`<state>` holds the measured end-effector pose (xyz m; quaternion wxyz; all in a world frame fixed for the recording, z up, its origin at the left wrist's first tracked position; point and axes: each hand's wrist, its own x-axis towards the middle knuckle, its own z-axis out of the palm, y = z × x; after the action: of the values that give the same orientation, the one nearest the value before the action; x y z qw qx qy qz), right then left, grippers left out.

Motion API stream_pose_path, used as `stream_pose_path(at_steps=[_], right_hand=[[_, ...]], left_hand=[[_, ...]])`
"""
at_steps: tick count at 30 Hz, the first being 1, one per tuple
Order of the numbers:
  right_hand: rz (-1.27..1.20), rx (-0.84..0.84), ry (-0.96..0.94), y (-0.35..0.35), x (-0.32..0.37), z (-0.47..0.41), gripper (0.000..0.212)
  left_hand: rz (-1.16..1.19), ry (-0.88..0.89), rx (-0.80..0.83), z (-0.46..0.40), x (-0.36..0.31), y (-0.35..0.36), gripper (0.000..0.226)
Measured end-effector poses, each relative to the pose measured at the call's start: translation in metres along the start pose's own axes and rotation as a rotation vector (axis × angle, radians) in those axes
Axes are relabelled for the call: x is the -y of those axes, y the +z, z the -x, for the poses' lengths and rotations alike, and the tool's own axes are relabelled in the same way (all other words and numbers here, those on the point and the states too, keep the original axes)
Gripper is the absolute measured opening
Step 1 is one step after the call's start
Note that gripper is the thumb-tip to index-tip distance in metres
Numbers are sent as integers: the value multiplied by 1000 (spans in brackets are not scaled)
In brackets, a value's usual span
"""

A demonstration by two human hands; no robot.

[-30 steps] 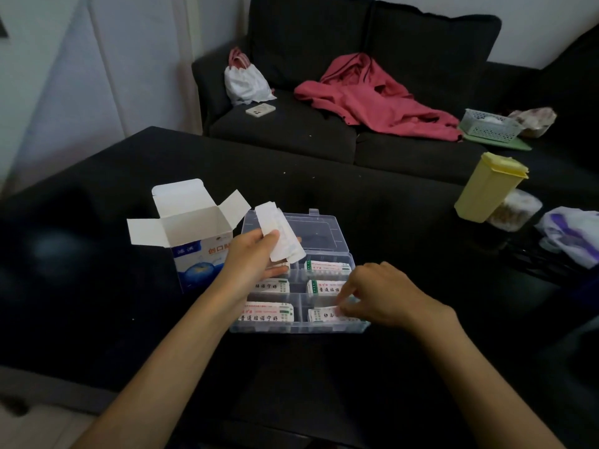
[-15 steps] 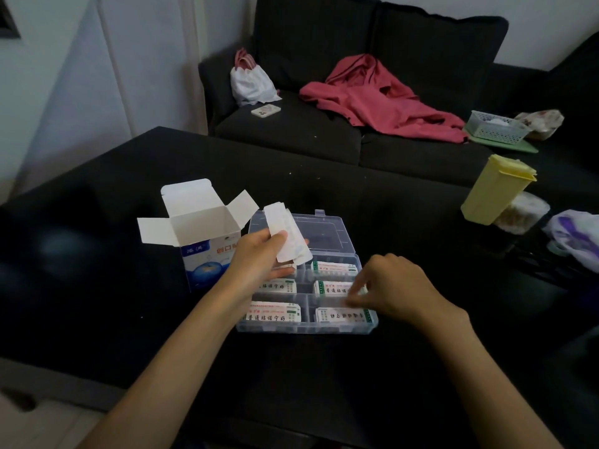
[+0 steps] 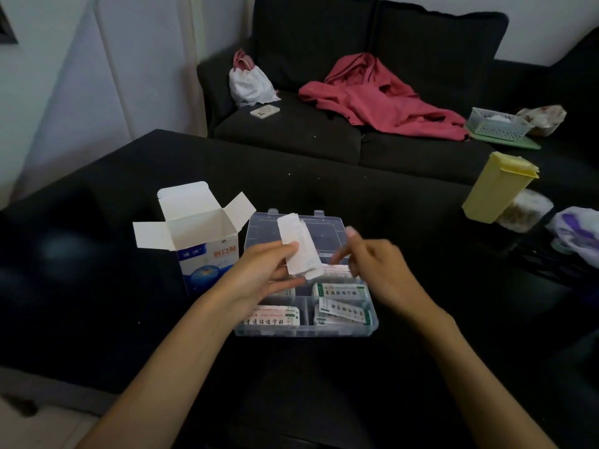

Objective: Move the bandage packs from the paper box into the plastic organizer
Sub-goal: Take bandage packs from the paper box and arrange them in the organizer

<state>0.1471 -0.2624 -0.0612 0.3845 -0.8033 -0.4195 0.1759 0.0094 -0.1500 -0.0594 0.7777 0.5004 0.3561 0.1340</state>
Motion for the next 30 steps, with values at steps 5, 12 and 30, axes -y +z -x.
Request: stream_pose_path(at_steps=[5,12,30], right_hand=[[-391,127,224,1,8,3,24],[-505,78,74,6,5,8,20],[-142,-61,-238,4,-4,7,31]], left_hand=[[-205,34,17,-6,7,4,28],[-291,147,-52,-5,8,9,32],[-31,135,96,4,-4,-1,24]])
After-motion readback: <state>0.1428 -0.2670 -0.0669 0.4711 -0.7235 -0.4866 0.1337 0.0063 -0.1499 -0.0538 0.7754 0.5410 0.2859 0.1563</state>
